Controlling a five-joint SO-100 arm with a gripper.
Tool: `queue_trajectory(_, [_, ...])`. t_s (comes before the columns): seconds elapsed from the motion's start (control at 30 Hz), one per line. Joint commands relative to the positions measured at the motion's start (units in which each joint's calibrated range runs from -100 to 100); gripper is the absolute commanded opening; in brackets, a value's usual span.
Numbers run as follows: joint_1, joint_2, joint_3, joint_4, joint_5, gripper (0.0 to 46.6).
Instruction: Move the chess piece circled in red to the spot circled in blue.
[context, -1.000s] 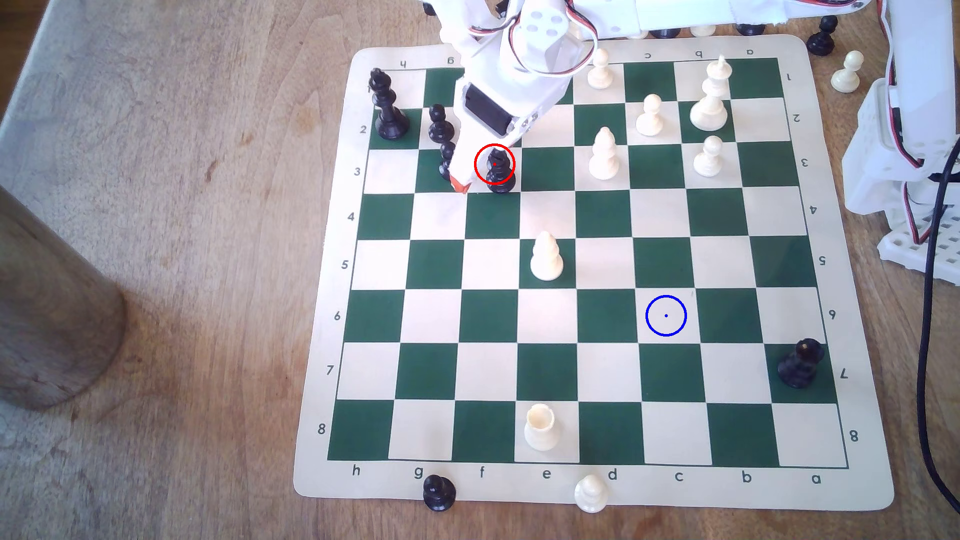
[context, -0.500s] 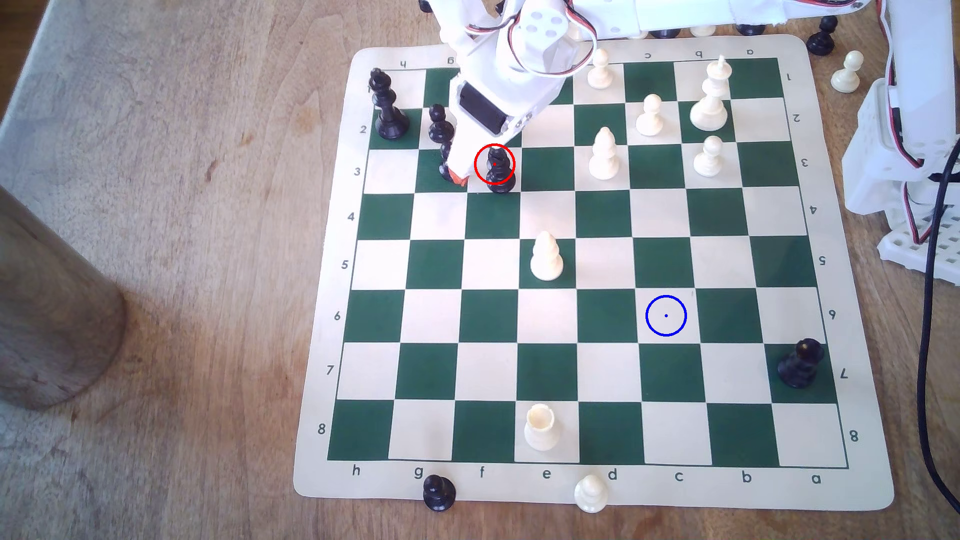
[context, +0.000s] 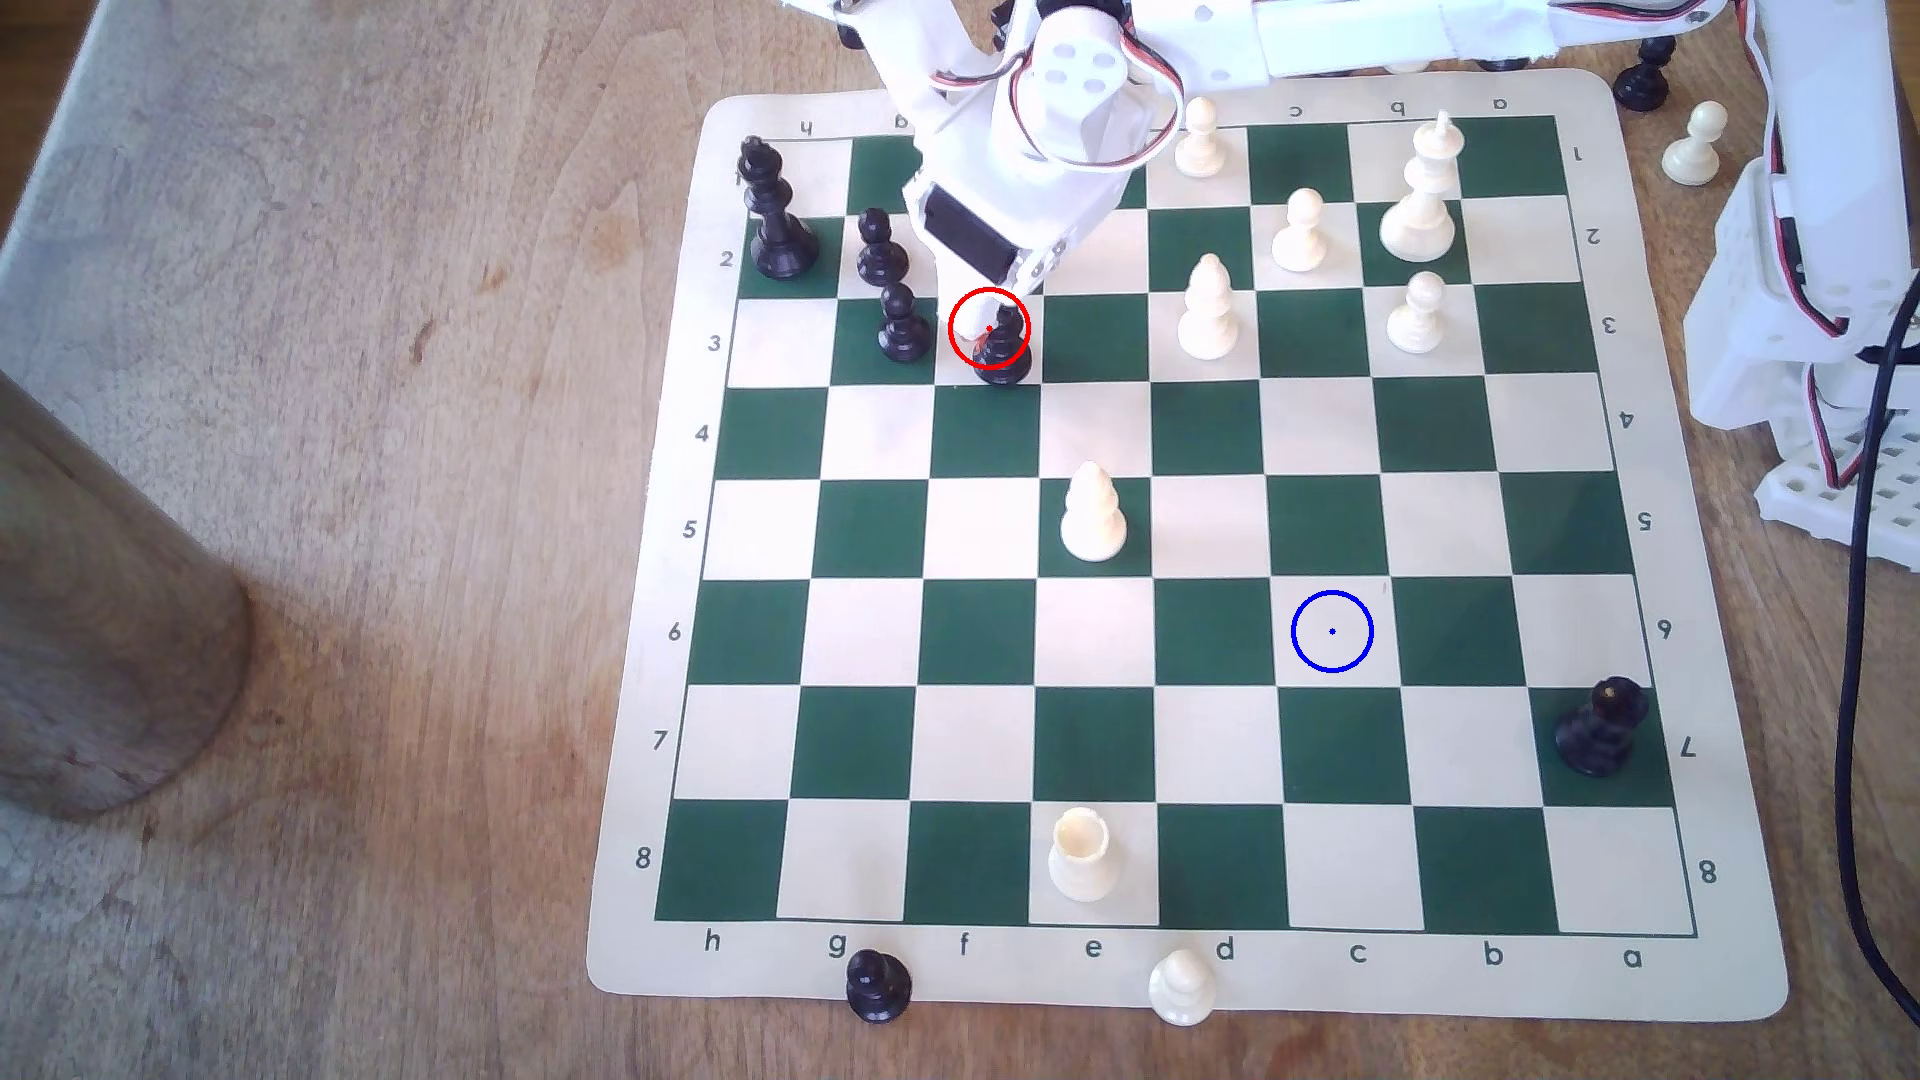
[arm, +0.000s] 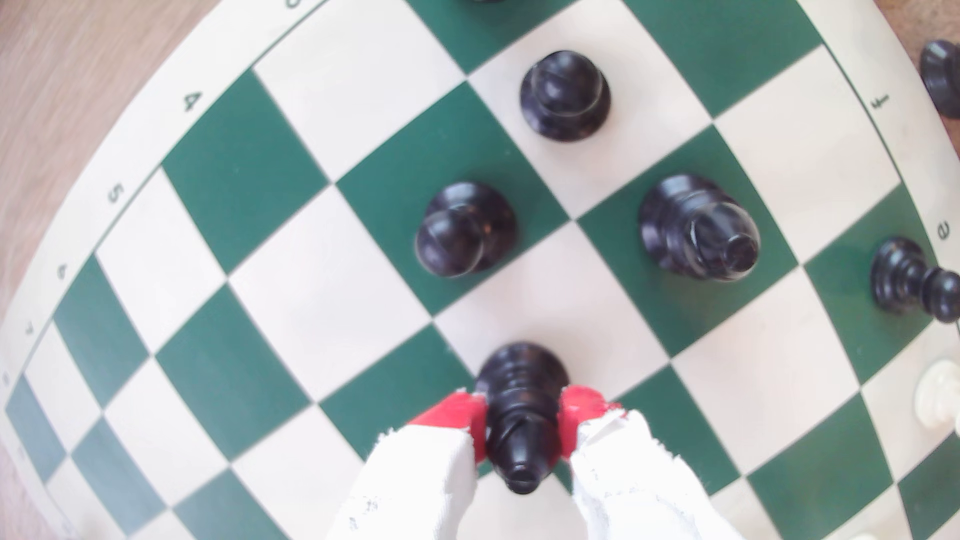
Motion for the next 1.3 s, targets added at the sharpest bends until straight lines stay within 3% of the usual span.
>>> queue_trajectory(0.0, [-0.5, -2.6, -4.3, 0.6, 0.1, 0.8])
queue_trajectory(0.37, [2.6, -19.2, -4.7, 9.3, 1.6, 0.5])
queue_trajectory(0.5, [0.8, -30.5, 4.2, 12.4, 1.6, 0.5])
queue_trajectory(0.63, [-3.3, -41.1, 17.7, 12.6, 1.2, 0.5])
queue_trajectory(0.83, [-14.0, -51.3, 36.9, 10.4, -0.1, 0.5])
queue_trajectory(1.13, [-24.4, -52.0, 48.6, 2.9, -3.0, 0.5])
queue_trajectory(1.27, [-25.0, -49.0, 48.6, -0.1, -3.1, 0.6])
